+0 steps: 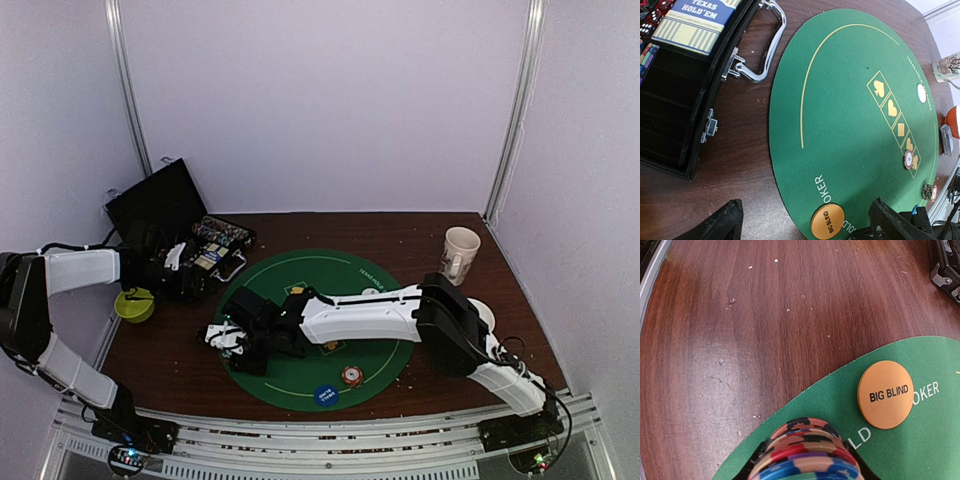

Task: Distribute texas hold em gaming equipment
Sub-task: Place the poker chips pile in the big blind area.

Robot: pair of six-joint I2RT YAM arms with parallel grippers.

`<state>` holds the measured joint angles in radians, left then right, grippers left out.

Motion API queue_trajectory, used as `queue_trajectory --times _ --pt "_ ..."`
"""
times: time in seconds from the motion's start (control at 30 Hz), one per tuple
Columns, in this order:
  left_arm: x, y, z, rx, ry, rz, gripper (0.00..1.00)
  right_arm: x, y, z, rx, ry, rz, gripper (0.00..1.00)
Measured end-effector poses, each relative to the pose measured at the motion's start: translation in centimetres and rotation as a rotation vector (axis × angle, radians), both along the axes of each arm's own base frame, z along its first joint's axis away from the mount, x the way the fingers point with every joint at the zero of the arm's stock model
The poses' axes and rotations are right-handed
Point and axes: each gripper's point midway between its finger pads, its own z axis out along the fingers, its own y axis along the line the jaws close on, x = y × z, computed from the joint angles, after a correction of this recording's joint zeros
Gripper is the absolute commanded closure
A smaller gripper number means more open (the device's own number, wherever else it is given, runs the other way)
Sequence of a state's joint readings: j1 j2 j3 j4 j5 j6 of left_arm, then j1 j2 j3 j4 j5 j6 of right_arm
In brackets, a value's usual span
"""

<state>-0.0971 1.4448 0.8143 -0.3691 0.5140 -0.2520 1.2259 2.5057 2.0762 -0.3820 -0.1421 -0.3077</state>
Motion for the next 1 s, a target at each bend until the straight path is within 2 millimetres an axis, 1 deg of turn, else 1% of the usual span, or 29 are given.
queue_trajectory --times 0.13,0.37,0.63,0.73,0.93,0.97,1.0 --pt "0.0 0.0 0.0 0.002 0.0 0.001 0.09 0.0 0.0 0.0 0.0 0.0 -0.001 0.6" --pt "0.4 0.0 0.5 0.002 -0.011 0.002 0.09 0.1 0.0 0.0 0.002 -0.004 0.0 0.52" --pt "0.4 0.3 0.4 0.008 -0.014 0.004 0.08 0.3 0.1 0.1 0.007 -0.012 0.0 0.48" --pt "0.4 0.3 0.4 0.008 -0.014 0.004 0.08 0.4 0.2 0.1 0.009 -0.014 -0.001 0.39" --pt "0.4 0.3 0.4 0.009 -0.016 0.001 0.09 1.0 0.3 0.4 0.023 -0.028 0.005 0.12" --pt "0.4 0.3 0.4 0.01 -0.016 0.001 0.08 1.0 0.3 0.4 0.025 -0.026 0.002 0.02" --pt "0.4 0.3 0.4 0.01 -0.017 0.001 0.09 1.1 0.4 0.5 0.03 -0.03 0.002 0.0"
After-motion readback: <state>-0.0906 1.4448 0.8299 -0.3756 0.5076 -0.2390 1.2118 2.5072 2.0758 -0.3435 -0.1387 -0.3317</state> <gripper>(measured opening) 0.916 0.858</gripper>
